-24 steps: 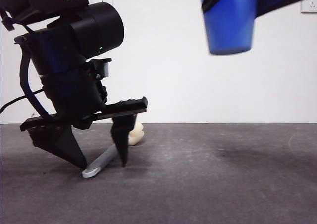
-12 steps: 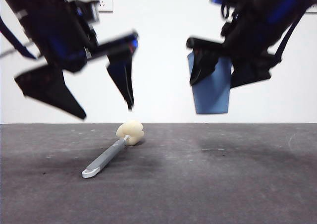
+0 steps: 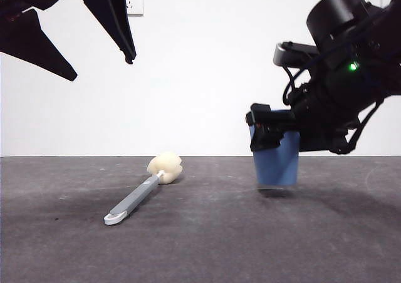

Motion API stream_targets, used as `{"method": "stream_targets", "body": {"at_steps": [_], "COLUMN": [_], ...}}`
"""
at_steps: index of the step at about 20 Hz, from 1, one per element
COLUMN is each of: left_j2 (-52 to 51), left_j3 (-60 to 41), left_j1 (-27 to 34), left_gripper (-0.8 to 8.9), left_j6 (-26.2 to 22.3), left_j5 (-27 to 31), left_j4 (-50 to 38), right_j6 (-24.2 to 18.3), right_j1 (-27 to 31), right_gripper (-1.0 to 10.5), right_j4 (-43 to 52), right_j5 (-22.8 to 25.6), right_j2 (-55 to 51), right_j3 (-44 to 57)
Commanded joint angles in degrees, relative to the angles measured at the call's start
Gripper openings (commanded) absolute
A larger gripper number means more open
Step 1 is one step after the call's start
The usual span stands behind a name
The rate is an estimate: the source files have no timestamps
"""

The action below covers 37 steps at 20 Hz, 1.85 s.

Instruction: Pick up the cup brush,pick up the cup,insert the brush into the cup,clean the cup,put the cup brush back,put the cup back to the fixed position on the table

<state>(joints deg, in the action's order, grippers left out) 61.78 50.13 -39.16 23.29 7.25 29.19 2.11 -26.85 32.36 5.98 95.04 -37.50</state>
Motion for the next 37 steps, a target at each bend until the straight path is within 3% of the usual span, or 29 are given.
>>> {"method": "stream_targets", "body": {"at_steps": [1, 8, 17, 23, 26, 30, 35, 37], "left_j2": [0.1, 0.1, 0.1, 0.1, 0.1, 0.1, 0.1, 0.1], "left_j3": [-0.4, -0.4, -0.4, -0.4, -0.4, -0.4, -0.3, -0.3], "left_j1": [-0.1, -0.1, -0.1, -0.1, -0.1, -0.1, -0.1, -0.1], "left_gripper": [4.4, 4.4, 4.4, 4.4, 4.4, 4.4, 4.4, 4.4], "left_j6": [-1.0, -1.0, -1.0, -1.0, -1.0, -1.5, -6.0, -7.3], "left_j5": [0.2, 0.3, 0.3, 0.3, 0.3, -0.2, -2.2, -3.7], "left_j4": [0.5, 0.5, 1.0, 1.0, 1.0, 1.3, 3.3, 4.2], "right_j6": [-0.7, -0.7, -0.7, -0.7, -0.5, 3.3, 6.0, 8.5], "right_j1": [0.2, 0.2, 0.2, 0.2, 0.2, -1.1, -4.4, -4.9], "right_gripper": [-0.2, 0.1, 6.4, 6.7, 6.7, 6.6, 6.6, 6.6], "right_j4": [2.4, 4.3, 3.5, 1.6, -6.9, -26.6, -52.9, -60.1], "right_j5": [-0.2, 0.0, 0.1, 0.3, 0.3, -0.1, -0.7, -3.7], "right_j2": [1.6, 3.0, 2.8, -2.2, -8.8, -23.1, -43.4, -48.6], "right_j3": [1.4, 3.9, 3.8, 3.8, 3.8, 3.8, 0.8, -2.0]}}
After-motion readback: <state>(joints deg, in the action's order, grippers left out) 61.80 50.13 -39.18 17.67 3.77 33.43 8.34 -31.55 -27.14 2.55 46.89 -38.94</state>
